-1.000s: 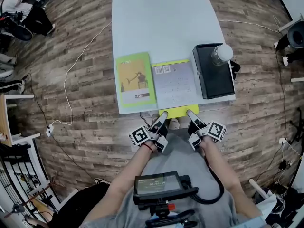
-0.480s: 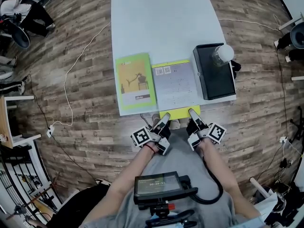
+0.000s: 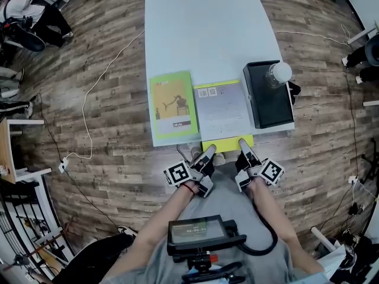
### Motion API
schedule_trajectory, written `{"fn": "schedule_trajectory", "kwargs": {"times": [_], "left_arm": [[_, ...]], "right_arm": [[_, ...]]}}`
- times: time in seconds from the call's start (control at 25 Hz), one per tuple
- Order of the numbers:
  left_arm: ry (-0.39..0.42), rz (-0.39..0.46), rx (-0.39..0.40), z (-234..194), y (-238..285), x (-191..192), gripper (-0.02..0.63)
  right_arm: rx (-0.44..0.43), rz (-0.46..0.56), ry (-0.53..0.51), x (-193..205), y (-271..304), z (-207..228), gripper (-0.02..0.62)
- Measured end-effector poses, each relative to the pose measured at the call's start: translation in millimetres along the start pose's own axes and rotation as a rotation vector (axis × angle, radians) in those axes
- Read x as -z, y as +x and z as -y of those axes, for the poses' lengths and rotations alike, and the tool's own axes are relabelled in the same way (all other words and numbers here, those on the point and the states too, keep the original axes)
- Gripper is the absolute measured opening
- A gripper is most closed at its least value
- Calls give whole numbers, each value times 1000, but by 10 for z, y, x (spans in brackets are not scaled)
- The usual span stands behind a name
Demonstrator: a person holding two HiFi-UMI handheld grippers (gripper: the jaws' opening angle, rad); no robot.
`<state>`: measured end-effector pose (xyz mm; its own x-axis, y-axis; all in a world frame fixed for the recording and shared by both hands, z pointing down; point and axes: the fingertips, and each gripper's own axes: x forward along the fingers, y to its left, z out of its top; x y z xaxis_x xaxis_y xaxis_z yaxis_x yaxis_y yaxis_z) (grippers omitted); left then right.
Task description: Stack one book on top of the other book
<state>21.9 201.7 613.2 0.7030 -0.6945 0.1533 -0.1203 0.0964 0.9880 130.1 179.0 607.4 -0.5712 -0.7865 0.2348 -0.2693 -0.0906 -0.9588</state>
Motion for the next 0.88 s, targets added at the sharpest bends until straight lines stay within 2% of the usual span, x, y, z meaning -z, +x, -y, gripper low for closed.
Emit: {"fn": "schedule_trajectory", "kwargs": {"times": [0.2,0.4,0.68,0.88], "left_arm": [[-38,3,33,196,-3,5,78],[83,-9,51,344,23,-74,78],[104,-5,78,527,55,-137,80],[135,16,115,695,-6,-322,80]], "right_arm": [[-26,13,-19,-27,-17,-128,78],[-51,38,-18,-95,-30,-267,78],[-84,57,-32,-167,-2,-438,80],[-134,61,-48,-152,138,-678,80]]}}
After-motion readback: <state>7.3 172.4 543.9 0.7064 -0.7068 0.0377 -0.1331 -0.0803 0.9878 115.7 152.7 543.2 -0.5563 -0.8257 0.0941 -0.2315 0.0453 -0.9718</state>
